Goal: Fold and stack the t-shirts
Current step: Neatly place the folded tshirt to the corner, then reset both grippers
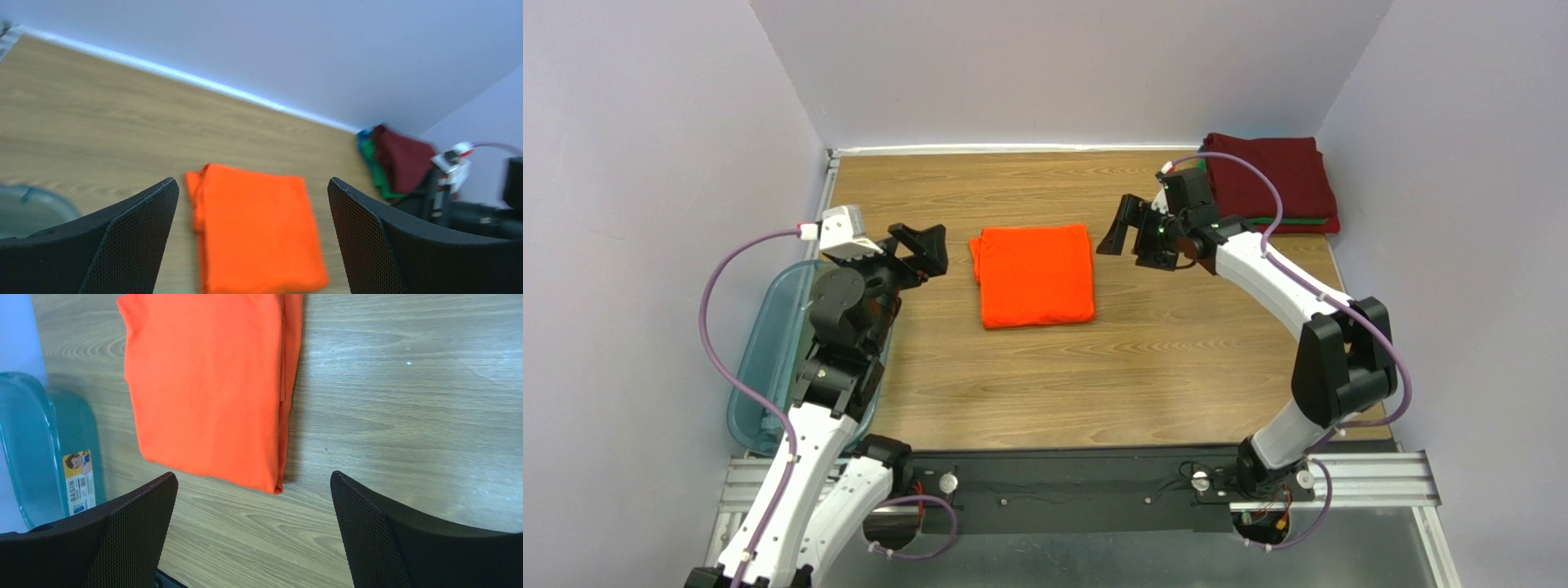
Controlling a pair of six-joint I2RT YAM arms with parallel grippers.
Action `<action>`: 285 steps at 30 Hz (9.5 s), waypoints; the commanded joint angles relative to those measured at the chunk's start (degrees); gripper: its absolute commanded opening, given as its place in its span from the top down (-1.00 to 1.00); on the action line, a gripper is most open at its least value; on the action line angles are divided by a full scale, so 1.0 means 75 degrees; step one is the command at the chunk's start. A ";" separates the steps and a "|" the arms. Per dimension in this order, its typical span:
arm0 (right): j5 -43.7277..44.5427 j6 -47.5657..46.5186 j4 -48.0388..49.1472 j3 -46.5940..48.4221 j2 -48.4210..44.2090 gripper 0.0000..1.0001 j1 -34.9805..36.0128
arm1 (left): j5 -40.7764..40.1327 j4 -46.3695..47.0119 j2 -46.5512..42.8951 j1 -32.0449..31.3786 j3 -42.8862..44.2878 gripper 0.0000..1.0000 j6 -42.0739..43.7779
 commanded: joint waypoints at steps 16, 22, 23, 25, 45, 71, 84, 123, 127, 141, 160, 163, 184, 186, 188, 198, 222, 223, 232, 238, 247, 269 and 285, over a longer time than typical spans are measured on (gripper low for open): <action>0.2059 -0.1035 0.1265 0.1220 0.2863 -1.00 0.1310 | -0.0537 0.0076 -0.0980 -0.0042 -0.1413 -0.97 0.1500; 0.2543 -0.1013 0.1300 0.1619 0.3368 -1.00 0.1429 | -0.0351 0.0170 -0.0793 -0.0042 -0.1377 -0.97 0.2142; 0.2625 -0.1024 0.1312 0.1631 0.3450 -1.00 0.1464 | -0.0304 0.0170 -0.0793 -0.0042 -0.1389 -0.97 0.2272; 0.2696 -0.1012 0.1312 0.1596 0.3509 -1.00 0.1487 | -0.0303 0.0182 -0.0839 -0.0042 -0.1389 -0.97 0.2367; 0.1255 -0.1445 0.1746 0.1338 0.4188 0.50 0.1581 | -0.0526 0.0475 -0.1027 -0.0042 -0.1483 -0.97 0.2438; 0.5369 -0.5899 0.1746 0.1537 0.2760 0.99 0.1149 | -0.0749 0.0498 -0.1238 -0.0042 -0.1589 -0.97 0.2613; 0.5907 -0.7316 0.1757 0.2299 0.2830 0.99 0.0117 | -0.0749 0.0580 -0.1191 -0.0042 -0.1636 -0.97 0.2707; 0.7525 -0.8969 0.1851 0.4315 0.2912 0.99 -0.0868 | -0.0983 0.0639 -0.0980 -0.0042 -0.1671 -0.97 0.2824; 0.7548 -0.9075 0.1863 0.4478 0.2830 0.99 -0.0880 | -0.1018 0.0639 -0.0980 -0.0042 -0.1682 -0.97 0.2836; 0.7618 -0.9450 0.1851 0.5088 0.2618 0.99 -0.0891 | -0.1124 0.0639 -0.1015 -0.0042 -0.1671 -0.97 0.2812; 0.7302 -0.9298 0.1851 0.5557 0.3333 0.99 -0.1664 | -0.1311 0.0627 -0.1004 -0.0042 -0.1706 -0.97 0.2801; 0.7208 -0.9169 0.1863 0.5569 0.3532 0.99 -0.1829 | -0.1323 0.0639 -0.0980 -0.0030 -0.1718 -0.97 0.2801; 0.6751 -0.8267 0.1886 0.6120 0.4634 0.99 -0.3047 | -0.1534 0.0651 -0.0839 -0.0042 -0.1788 -0.97 0.2848; 0.6786 -0.8243 0.1910 0.6084 0.4704 0.95 -0.3071 | -0.1546 0.0662 -0.0828 -0.0042 -0.1799 -0.97 0.2848; 0.6833 -0.8057 0.1886 0.6096 0.4821 0.91 -0.3141 | -0.1569 0.0662 -0.0839 -0.0042 -0.1800 -0.97 0.2848; 0.6949 -0.7505 0.1886 0.6411 0.5208 -0.99 -0.3352 | -0.1686 0.0686 -0.0863 -0.0042 -0.1835 -0.97 0.2848; 0.3811 -0.5138 0.1629 0.6025 0.4657 -1.00 -0.3352 | -0.1534 0.0662 -0.0875 -0.0042 -0.1788 -0.97 0.2848; 0.3578 -0.5114 0.1617 0.6095 0.4797 -1.00 -0.3352 | -0.1534 0.0651 -0.0875 -0.0042 -0.1788 -0.97 0.2848; 0.2980 -0.5196 0.1535 0.7489 0.5864 -1.00 -0.3352 | -0.1592 0.0651 -0.0933 -0.0042 -0.1846 -0.97 0.2789; 0.2825 -0.5242 0.1535 0.7923 0.6473 -1.00 -0.3352 | -0.1639 0.0662 -0.0945 -0.0042 -0.1893 -0.97 0.2754; 0.3025 -0.5653 0.1546 0.8135 0.7048 -1.00 -0.3352 | -0.1581 0.0674 -0.0816 -0.0042 -0.1905 -0.97 0.2719; 0.3328 -0.3382 0.1500 0.3561 0.1899 -1.00 -0.3352 | -0.1617 0.0217 -0.1015 -0.0042 -0.1518 -0.97 0.2391; 0.2030 -0.0812 0.1488 -0.3535 -0.4398 -1.00 -0.3352 | -0.1288 -0.0064 -0.1121 -0.0030 -0.1389 -0.97 0.2215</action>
